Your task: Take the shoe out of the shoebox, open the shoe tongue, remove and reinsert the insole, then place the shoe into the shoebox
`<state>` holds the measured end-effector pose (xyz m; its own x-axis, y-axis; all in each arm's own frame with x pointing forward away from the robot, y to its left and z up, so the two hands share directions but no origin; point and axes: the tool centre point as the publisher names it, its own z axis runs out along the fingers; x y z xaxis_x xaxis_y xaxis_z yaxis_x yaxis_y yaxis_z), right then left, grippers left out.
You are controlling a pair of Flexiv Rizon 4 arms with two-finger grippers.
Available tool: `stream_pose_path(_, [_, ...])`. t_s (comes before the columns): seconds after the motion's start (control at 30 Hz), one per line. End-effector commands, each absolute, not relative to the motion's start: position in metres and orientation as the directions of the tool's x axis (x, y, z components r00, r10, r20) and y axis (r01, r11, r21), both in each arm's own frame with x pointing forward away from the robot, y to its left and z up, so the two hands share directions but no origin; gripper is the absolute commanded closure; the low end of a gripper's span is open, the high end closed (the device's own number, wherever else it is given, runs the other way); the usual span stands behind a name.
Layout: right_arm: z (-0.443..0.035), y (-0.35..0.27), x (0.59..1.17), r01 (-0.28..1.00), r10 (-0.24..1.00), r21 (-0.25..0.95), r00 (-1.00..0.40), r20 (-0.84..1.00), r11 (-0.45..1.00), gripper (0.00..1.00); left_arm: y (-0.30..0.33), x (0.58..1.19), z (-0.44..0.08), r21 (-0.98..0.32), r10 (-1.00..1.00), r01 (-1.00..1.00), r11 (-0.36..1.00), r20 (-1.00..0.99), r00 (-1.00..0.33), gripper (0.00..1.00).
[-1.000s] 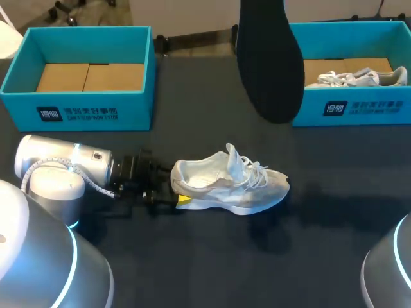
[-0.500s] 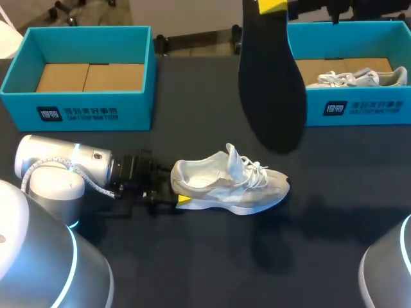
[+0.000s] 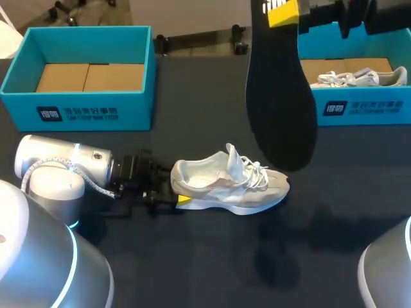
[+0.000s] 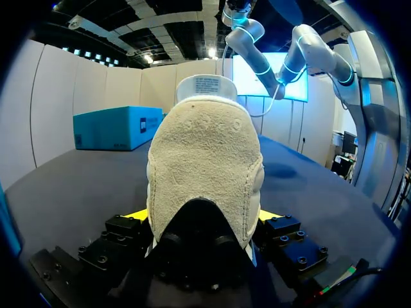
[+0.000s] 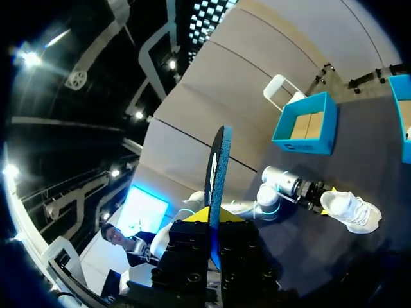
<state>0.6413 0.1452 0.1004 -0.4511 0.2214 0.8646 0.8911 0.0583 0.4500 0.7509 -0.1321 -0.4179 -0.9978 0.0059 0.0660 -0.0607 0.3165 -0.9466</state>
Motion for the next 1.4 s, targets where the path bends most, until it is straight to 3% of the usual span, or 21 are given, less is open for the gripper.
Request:
stream_pose_path(0.03, [0.094,0.146,0.629,0.892,0.221,0.452,-0.444,0.868,0.016,1.0,-0.133,0.75,-0.418,-0.946,0.005,-0.062,0.318,0.067,-0.998,1.0])
stream_pose_path(1.1, [0.094,0.155,0.615,0.892,0.193,0.451,-0.443,0.875,0.003,1.0,-0.13,0.751,-0.418,-0.947,0.005,-0.07,0.315,0.075,-0.997,0.98])
stream_pose_path(1.17, [0.094,0.155,0.615,0.892,0.193,0.451,-0.443,0.875,0.003,1.0,-0.128,0.75,-0.415,-0.944,0.004,-0.074,0.321,0.079,-0.997,0.51])
stream_pose_path(1.2, [0.094,0.155,0.615,0.892,0.193,0.451,-0.443,0.875,0.003,1.0,-0.127,0.75,-0.414,-0.944,0.003,-0.073,0.323,0.078,-0.997,0.05])
stream_pose_path(1.23, [0.094,0.155,0.615,0.892,0.193,0.451,-0.443,0.875,0.003,1.0,-0.126,0.75,-0.413,-0.943,0.003,-0.074,0.324,0.079,-0.997,0.0])
stream_pose_path(1.4, [0.094,0.155,0.615,0.892,0.193,0.451,-0.443,0.875,0.003,1.0,-0.122,0.749,-0.408,-0.928,0.0,-0.077,0.364,0.083,-0.997,0.0])
